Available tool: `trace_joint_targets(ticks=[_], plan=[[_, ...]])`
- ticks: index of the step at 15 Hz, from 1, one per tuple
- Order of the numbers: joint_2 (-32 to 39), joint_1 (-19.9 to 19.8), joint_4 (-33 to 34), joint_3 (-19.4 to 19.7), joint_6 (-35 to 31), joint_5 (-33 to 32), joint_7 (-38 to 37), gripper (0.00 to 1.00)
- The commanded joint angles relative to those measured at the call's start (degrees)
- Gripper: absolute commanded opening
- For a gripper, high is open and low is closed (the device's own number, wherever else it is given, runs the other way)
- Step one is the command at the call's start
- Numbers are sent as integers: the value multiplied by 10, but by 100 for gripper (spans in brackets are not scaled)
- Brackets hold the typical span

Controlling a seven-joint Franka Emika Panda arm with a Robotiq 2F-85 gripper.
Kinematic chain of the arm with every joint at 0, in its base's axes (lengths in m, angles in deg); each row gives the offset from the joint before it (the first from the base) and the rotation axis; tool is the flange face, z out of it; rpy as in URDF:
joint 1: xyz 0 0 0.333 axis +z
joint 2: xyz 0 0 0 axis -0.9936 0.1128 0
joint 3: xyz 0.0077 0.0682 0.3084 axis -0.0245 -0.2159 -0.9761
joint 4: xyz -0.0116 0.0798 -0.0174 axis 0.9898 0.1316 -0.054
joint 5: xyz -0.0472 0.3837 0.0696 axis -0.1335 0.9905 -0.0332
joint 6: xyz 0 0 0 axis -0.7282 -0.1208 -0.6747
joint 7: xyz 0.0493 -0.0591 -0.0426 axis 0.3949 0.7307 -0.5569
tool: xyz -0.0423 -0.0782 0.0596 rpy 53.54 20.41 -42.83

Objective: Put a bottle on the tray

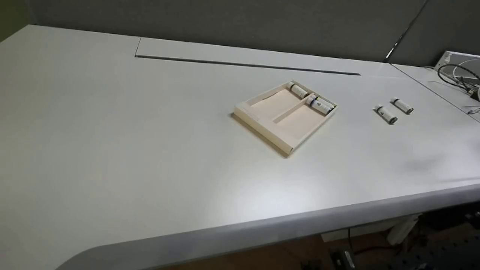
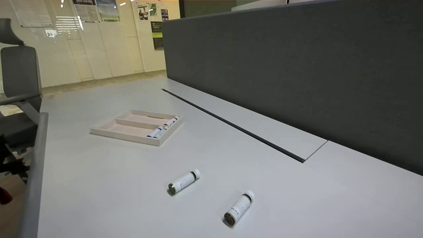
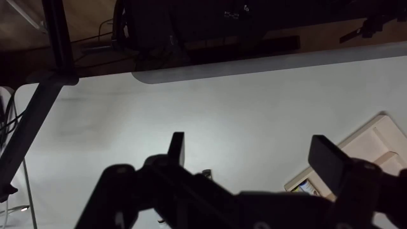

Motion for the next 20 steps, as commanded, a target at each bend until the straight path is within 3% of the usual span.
trace_joint_targets(ticks=[1, 8, 12, 14, 15, 20], plan=[[0, 3, 1, 3, 1, -1, -1, 100], [141, -12, 13, 41, -212, 57, -11, 100], [247, -17, 37, 38, -333, 77, -11, 100], [291, -16, 61, 31, -364, 81, -35, 100], [251, -20, 20, 32, -357, 76, -7, 100], [295, -20, 52, 26, -373, 76, -21, 100]])
